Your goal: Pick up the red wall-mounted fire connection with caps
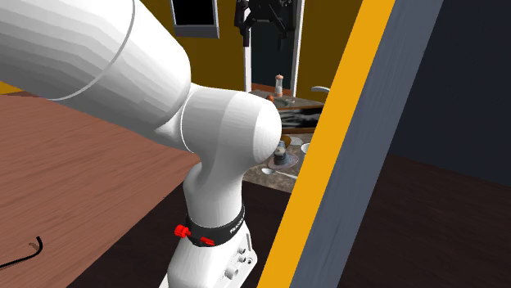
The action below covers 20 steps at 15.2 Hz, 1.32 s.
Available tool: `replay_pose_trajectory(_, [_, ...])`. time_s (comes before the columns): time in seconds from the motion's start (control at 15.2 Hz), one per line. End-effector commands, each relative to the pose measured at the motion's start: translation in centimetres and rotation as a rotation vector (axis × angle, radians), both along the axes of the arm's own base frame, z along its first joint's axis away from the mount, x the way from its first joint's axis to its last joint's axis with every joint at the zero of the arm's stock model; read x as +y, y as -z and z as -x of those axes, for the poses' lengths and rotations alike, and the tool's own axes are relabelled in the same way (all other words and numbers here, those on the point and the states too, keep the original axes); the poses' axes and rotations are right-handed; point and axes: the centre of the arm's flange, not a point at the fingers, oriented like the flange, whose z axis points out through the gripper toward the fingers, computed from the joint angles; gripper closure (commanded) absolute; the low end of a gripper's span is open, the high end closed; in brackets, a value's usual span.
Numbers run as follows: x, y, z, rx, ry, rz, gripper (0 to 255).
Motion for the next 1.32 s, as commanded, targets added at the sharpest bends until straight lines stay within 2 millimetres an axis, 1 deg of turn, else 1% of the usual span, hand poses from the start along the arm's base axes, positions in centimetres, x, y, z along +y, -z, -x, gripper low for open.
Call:
replay_pose_trajectory(0.0, [0.0, 0.0, 0.0, 0.0, 0.0, 0.0, 0])
replay_pose_trajectory(1.25, [-2.7, 22.3, -12.1, 0.035, 0.022, -0.083, 0])
